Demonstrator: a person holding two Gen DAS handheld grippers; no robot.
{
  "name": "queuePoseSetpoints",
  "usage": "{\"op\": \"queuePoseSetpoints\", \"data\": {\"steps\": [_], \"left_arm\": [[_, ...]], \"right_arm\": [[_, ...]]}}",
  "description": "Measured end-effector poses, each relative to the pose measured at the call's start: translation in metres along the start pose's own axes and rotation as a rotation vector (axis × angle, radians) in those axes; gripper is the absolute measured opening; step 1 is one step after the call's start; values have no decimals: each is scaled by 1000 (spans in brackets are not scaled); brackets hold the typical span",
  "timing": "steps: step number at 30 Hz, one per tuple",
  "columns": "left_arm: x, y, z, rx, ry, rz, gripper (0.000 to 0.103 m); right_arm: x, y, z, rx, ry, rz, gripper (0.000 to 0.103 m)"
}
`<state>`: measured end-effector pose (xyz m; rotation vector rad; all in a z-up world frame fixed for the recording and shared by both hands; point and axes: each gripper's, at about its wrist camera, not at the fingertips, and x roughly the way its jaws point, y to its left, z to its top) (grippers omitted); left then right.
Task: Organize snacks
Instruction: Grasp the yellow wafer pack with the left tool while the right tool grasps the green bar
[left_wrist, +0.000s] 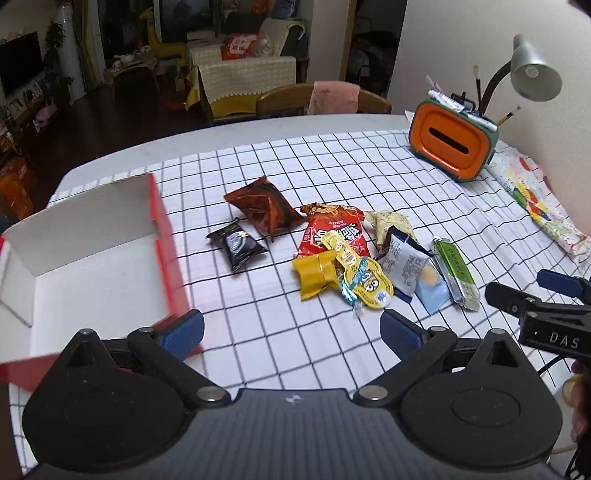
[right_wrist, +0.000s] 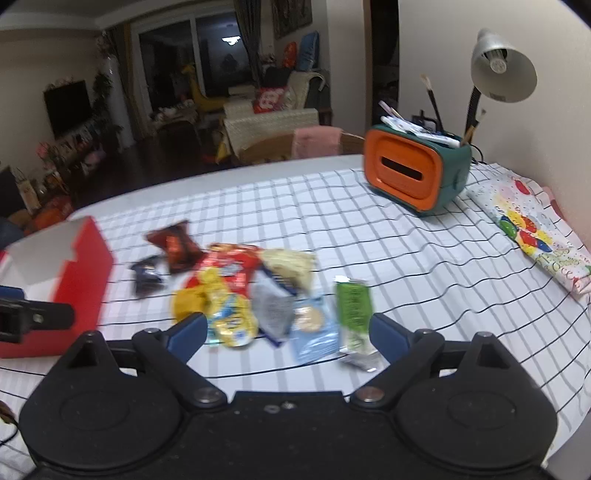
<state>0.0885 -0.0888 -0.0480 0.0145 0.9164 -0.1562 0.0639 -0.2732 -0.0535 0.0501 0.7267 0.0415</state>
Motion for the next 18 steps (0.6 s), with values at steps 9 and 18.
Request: {"op": "queuePoseSetpoints", "data": {"steps": [9,18], "left_arm": [[73,-12,31,-19,73,15,101],[135,-10,49,-88,177,-7,101]], "right_arm": [[78,-45,9,-3,99,-33,87],[134,-71,9,49,199,-21,78]]}}
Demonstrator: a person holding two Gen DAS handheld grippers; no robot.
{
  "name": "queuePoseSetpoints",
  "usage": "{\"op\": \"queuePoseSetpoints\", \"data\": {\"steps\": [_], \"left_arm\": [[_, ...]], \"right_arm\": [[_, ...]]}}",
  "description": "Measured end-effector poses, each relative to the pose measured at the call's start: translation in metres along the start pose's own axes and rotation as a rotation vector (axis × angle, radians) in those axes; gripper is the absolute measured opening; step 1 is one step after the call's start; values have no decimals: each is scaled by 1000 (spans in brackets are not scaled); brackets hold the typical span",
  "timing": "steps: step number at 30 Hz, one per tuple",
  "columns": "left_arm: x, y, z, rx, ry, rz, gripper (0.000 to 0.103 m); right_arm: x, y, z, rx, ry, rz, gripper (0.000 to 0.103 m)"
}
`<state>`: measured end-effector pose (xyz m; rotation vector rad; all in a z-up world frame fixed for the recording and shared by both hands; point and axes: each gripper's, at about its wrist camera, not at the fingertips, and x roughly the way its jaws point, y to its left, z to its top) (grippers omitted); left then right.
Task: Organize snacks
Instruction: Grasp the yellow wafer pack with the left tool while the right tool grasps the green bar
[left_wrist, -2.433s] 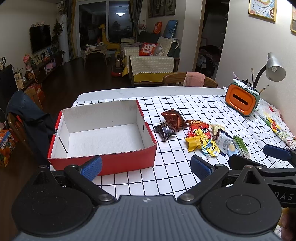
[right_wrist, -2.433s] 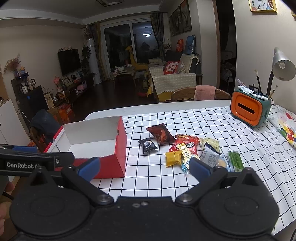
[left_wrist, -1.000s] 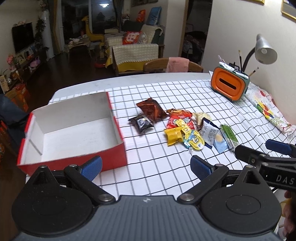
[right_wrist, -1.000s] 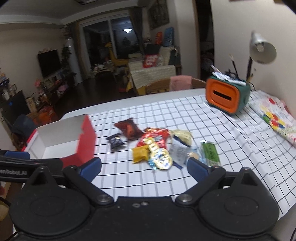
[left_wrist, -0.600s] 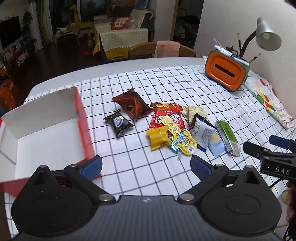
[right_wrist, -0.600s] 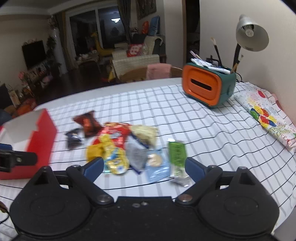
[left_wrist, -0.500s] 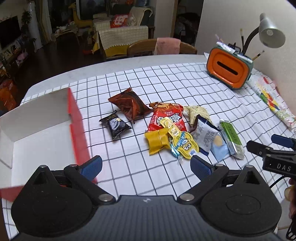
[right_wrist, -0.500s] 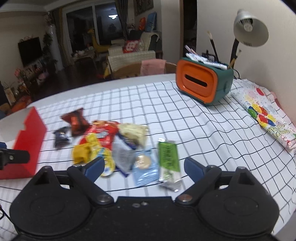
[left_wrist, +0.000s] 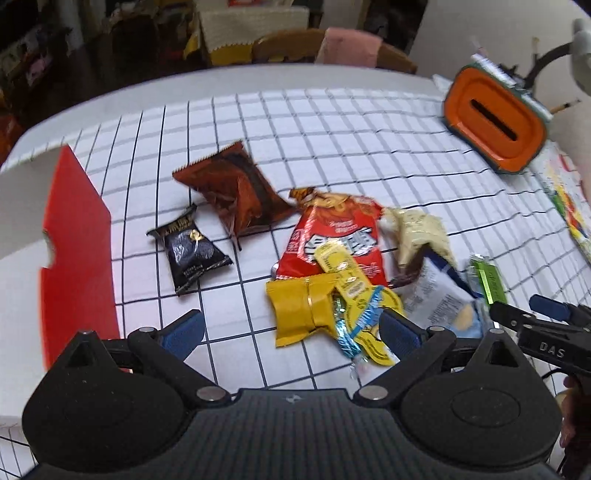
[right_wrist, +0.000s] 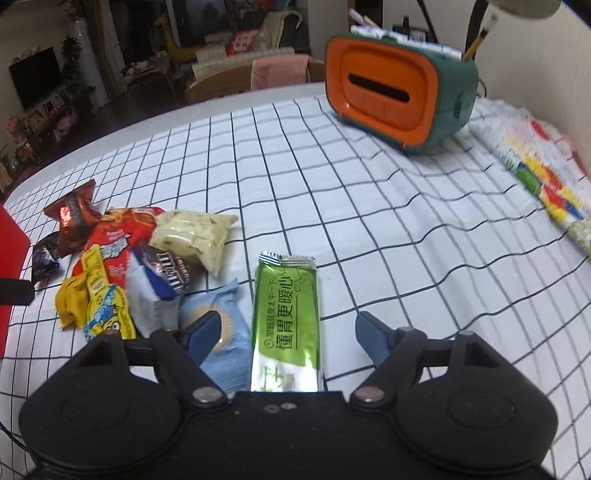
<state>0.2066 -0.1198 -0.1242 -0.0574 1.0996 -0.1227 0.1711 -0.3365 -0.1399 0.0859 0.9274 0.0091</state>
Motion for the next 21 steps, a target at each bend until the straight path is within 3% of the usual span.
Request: {"op": "queuePoseSetpoints", "data": {"steps": [8,14,18,21], "left_arm": [[35,5,16,-52,78,-24,91],[54,13,18,-126,136,-29,69],[59,12,17,-129,147,-33,53],[60,9,16,-118,148,-25,42]], "right_arm": [[24,-8,4,34,49,26,73],[32,-9,5,37,54,40,61],[32,-8,6,31,50,56,45],[32,-8,8,35,44,62,42]]}}
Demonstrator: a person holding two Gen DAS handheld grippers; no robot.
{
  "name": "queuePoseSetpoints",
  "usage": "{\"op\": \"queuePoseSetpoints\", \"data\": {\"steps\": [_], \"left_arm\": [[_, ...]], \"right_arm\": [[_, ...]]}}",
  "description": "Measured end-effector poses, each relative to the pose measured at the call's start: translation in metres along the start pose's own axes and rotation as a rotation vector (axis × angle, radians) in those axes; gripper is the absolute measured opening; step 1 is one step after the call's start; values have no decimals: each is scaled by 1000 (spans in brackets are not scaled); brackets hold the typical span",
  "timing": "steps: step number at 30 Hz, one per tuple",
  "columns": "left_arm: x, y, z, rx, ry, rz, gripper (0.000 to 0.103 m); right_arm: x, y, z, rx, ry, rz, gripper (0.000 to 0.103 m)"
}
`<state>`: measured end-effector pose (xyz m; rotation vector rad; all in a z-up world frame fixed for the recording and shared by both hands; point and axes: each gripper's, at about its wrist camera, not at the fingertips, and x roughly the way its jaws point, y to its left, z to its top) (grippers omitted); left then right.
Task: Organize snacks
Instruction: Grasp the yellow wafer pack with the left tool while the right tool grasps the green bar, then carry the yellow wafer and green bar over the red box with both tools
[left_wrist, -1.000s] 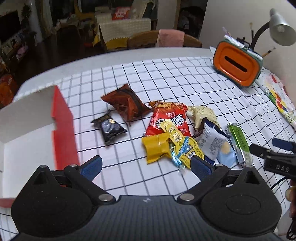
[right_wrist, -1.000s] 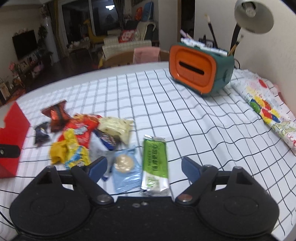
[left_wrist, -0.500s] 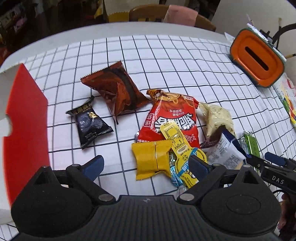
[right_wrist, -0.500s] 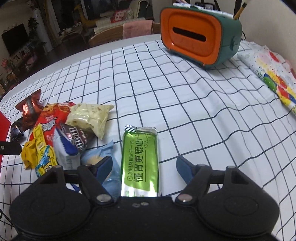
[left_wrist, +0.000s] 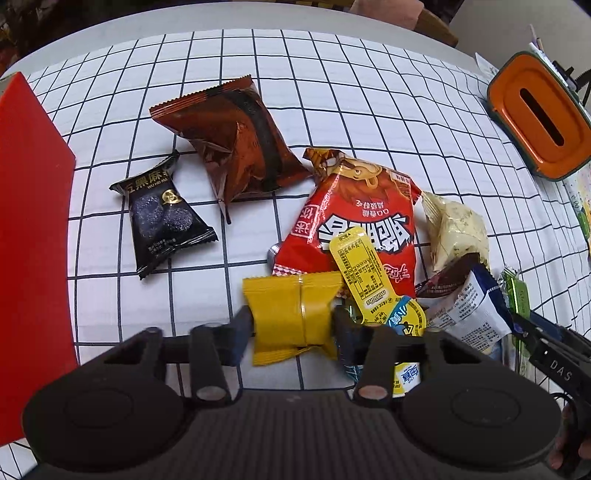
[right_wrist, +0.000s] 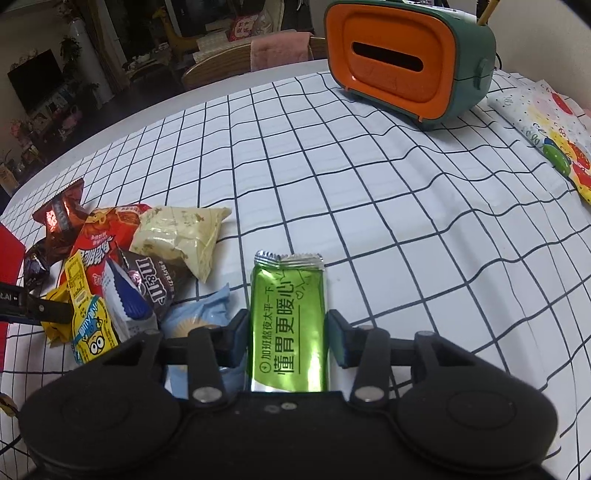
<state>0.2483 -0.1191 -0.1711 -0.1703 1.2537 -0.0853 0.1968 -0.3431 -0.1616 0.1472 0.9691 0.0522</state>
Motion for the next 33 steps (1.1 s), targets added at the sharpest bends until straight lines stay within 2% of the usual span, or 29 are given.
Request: {"op": "queuePoseSetpoints", "data": {"steps": [9,19,26,33], "left_arm": [[-9,0,-7,5,-29,3,38],[-43,5,-21,25,-58,-3,38],[-85,23,-32,16,-85,-19,38],[-128,54,-41,12,-119,-1,38]], "right_arm": [[-10,1,2,-5,-36,4,42],[-58,14,-1,-23,-92,11,42],[-96,50,0,-78,-128,47,42],[-126,104,4,-162,-161,134,42]]}}
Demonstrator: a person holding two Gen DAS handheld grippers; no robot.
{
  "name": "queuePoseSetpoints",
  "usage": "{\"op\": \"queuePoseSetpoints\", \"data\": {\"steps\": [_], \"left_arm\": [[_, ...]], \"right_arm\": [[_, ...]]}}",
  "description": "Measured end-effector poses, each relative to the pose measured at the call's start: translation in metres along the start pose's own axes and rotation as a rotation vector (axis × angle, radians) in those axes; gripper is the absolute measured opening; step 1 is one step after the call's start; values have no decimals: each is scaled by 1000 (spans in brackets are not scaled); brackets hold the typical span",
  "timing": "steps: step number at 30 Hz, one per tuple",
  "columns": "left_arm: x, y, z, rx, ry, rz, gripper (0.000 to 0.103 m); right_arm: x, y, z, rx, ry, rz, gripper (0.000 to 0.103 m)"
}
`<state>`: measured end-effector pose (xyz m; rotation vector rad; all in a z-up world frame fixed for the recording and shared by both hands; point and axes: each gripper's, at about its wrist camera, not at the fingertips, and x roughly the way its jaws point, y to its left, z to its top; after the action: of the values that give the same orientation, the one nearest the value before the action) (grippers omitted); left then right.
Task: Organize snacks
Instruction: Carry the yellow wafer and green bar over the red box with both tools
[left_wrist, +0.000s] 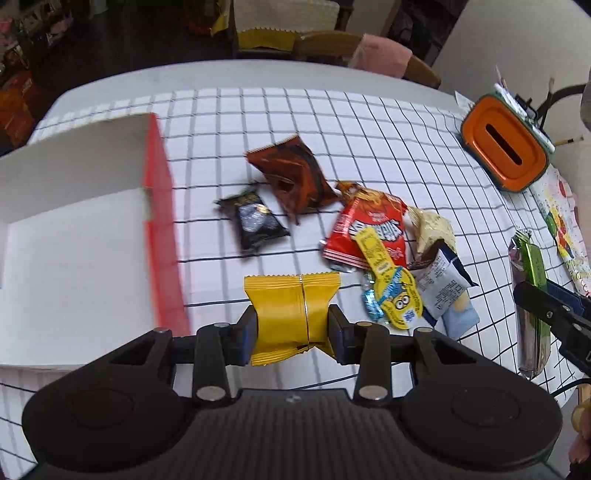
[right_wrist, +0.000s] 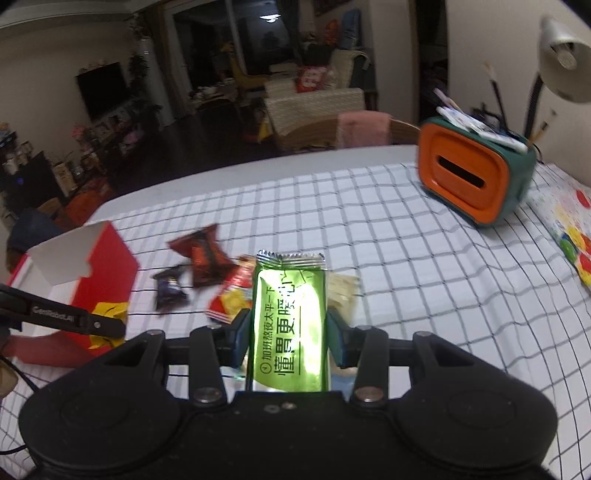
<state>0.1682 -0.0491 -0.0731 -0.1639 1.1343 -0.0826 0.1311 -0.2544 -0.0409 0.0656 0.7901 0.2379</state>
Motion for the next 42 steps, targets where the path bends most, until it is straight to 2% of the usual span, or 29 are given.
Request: {"op": "queuePoseSetpoints", "data": {"steps": [10,21,32,42], "left_arm": [[-56,62,5,-20,-78,21,38],[-77,155,7,-56,-91,109,38],[-61,237,11,-76,-50,184,39],[-27,259,11,-35,11,191,39]], "right_arm": [[-2,96,21,-150,-34,102,42],[33,201,38,-271,-26,165,42],[88,283,38,-330,32,161,42],[147,312,26,-348,154,136,42]]}}
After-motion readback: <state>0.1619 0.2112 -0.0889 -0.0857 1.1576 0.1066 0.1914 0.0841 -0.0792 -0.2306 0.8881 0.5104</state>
